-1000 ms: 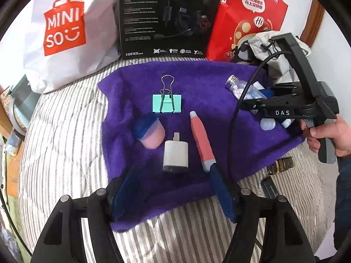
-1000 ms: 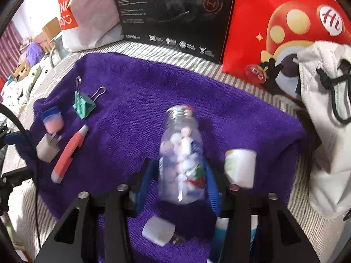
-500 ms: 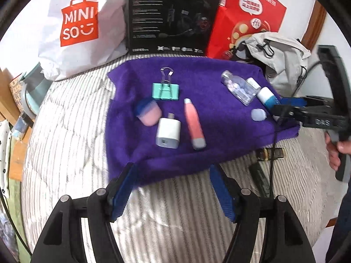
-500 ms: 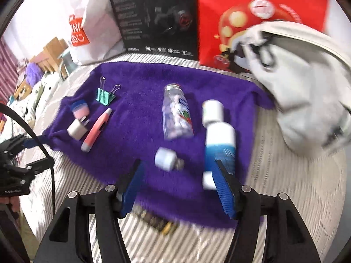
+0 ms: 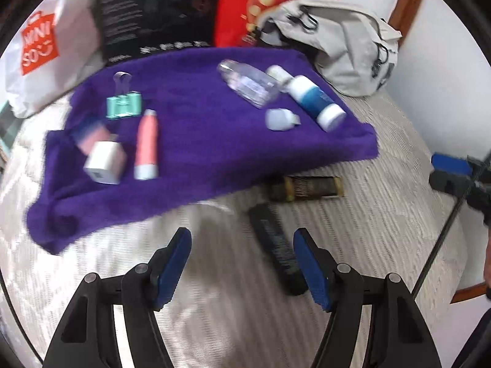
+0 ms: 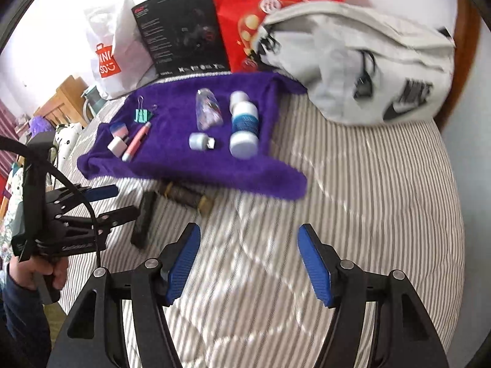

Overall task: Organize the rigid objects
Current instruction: 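Grasp the black power bank with the left tool while the right tool reaches for the Grand Reserve bottle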

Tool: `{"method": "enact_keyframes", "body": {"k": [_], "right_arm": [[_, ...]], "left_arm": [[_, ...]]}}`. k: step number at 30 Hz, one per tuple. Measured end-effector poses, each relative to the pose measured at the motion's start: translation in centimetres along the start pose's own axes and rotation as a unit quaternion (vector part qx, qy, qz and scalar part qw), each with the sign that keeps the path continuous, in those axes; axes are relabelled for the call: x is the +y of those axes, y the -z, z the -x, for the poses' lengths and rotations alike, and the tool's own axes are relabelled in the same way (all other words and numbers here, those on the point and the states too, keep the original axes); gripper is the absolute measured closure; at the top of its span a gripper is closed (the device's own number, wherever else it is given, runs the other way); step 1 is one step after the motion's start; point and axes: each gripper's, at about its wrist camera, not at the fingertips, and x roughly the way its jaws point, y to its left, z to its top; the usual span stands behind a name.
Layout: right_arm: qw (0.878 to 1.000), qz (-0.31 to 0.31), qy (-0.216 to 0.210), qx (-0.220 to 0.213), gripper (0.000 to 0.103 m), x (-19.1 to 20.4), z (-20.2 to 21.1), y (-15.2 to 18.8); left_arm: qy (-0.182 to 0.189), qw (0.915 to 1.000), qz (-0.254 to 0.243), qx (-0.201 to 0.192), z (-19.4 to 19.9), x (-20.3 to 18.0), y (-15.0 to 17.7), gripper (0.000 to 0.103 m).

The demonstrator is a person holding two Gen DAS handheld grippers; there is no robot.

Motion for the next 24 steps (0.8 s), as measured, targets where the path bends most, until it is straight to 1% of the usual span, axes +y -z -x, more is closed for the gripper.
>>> {"method": "enact_keyframes", "body": {"k": [2, 6, 8, 10, 13, 14, 16, 17, 18, 19, 20, 24], "right_arm": [[1.000, -0.006, 0.003, 0.006, 0.037, -0.5, 0.0, 0.8], [1.000, -0.014, 0.004, 0.013, 0.037, -1.2, -0.2, 1.8], [1.000, -0.016, 0.004, 0.014, 0.037, -1.2, -0.3, 1.9], [1.000, -0.016, 0.002, 0.015, 0.037, -1.1, -0.5, 1.9], [1.000, -0.016, -0.004, 0.018, 0.037, -0.8, -1.0, 1.7], [1.000, -0.013, -0.006, 0.020, 0.037, -0.6, -1.2, 1.7], [1.000, -0.004, -0.010, 0.024, 0.037, 0.0, -1.7, 1.5], [1.000, 0.000, -0.013, 0.025, 0.037, 0.2, -1.8, 1.5], [1.000, 0.002, -0.015, 0.026, 0.037, 0.3, -2.0, 1.4], [0.999, 0.004, -0.017, 0.028, 0.037, 0.5, -2.2, 1.4], [0.999, 0.006, -0.020, 0.030, 0.037, 0.7, -2.4, 1.4], [0.998, 0.025, -0.040, 0.031, 0.037, 1.9, -3.4, 1.1]], "left_arm": [[-0.004, 1.0000, -0.006, 0.005, -0.8, -0.9, 0.1, 0.036], [-0.051, 0.9980, -0.034, 0.014, -1.8, -1.6, 0.7, 0.035], [-0.053, 0.9981, -0.031, 0.005, -1.3, -1.0, 1.2, 0.035], [-0.066, 0.9976, -0.020, 0.009, -1.1, 0.2, 1.4, 0.035], [-0.056, 0.9984, -0.008, 0.003, -0.6, 1.2, 1.6, 0.036], [-0.052, 0.9986, -0.009, 0.000, -0.6, 1.1, 1.6, 0.041], [-0.036, 0.9988, -0.032, -0.004, -0.6, 0.4, 1.6, 0.050], [-0.038, 0.9978, -0.053, -0.006, -0.7, -0.3, 1.6, 0.057], [-0.046, 0.9967, -0.067, -0.007, -0.8, -0.8, 1.6, 0.062], [-0.050, 0.9954, -0.081, -0.010, -0.8, -1.3, 1.6, 0.072], [-0.039, 0.9953, -0.088, -0.009, -0.8, -1.6, 1.6, 0.082], [-0.030, 0.9950, -0.095, -0.003, -0.8, -1.5, 1.5, 0.082]]}}
